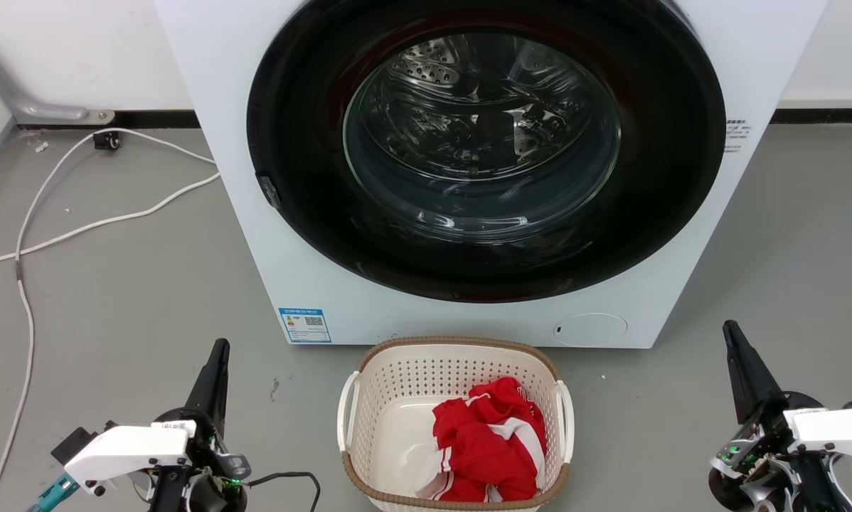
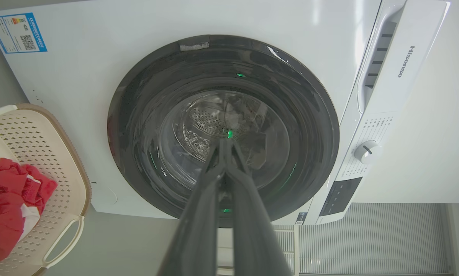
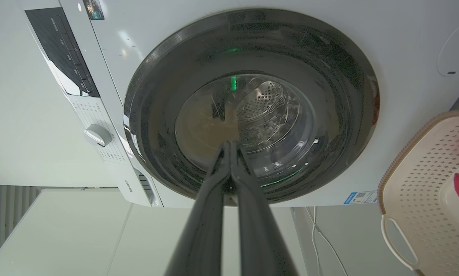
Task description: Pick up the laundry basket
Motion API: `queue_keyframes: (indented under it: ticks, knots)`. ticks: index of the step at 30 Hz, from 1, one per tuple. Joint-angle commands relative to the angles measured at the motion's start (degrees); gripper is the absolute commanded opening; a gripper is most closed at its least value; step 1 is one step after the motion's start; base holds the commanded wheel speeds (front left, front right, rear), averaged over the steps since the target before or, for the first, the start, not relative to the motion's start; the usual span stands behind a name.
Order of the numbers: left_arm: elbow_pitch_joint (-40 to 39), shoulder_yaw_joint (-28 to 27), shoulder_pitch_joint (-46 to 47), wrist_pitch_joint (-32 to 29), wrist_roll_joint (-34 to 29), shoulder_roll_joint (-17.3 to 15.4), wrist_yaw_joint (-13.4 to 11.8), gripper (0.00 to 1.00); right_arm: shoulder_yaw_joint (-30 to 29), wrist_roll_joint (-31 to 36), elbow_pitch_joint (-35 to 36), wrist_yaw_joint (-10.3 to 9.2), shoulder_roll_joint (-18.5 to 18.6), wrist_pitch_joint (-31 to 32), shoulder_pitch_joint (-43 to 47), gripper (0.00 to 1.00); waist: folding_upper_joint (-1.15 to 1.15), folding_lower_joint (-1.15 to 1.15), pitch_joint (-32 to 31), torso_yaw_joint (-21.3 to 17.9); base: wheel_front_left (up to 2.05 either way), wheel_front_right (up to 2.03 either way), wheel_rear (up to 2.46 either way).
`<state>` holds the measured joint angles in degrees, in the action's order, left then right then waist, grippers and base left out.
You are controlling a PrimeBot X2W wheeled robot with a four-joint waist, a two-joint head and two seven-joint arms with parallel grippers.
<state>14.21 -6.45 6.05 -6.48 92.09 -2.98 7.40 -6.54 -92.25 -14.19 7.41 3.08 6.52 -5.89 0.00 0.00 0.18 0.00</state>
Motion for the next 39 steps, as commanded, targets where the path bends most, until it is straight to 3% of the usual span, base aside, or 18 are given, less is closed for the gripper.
queue_keyframes:
  ticks: [1, 20, 21, 31, 39]
  knots:
    - [0.0, -0.2, 0.4, -0.1, 0.0, 0.1, 0.2, 0.00, -0.1, 0.2, -0.1, 0.15, -0.3, 0.1, -0.7, 0.00, 0.00, 0.00, 0.0, 0.0, 0.00, 0.00, 0.00]
    - [0.0, -0.3, 0.4, -0.2, 0.0, 0.1, 0.2, 0.00, -0.1, 0.2, -0.1, 0.15, -0.3, 0.1, -0.7, 0.00, 0.00, 0.00, 0.0, 0.0, 0.00, 0.00, 0.00]
    - [0.2, 0.1, -0.1, 0.0, 0.0, 0.0, 0.0, 1.00, 0.0, 0.0, -0.1, -0.01, 0.0, 0.0, 0.1, 1.00, 0.00, 0.00, 0.0, 0.0, 0.00, 0.00, 0.00]
    - [-1.1, 3.1, -0.2, 2.6, -1.8, 0.0, 0.0, 1.00, 1.5, 1.4, 1.0, 0.00, 0.0, -2.6, 1.4, 1.00, 0.00, 0.00, 0.1, 0.0, 0.00, 0.00, 0.00]
    - [-3.5, 3.9, 0.0, 4.8, -8.6, 0.0, 0.0, 1.00, 1.9, 10.0, 2.4, 0.01, -0.1, -4.8, 2.0, 1.00, 0.00, 0.00, 0.1, 0.1, 0.00, 0.00, 0.00]
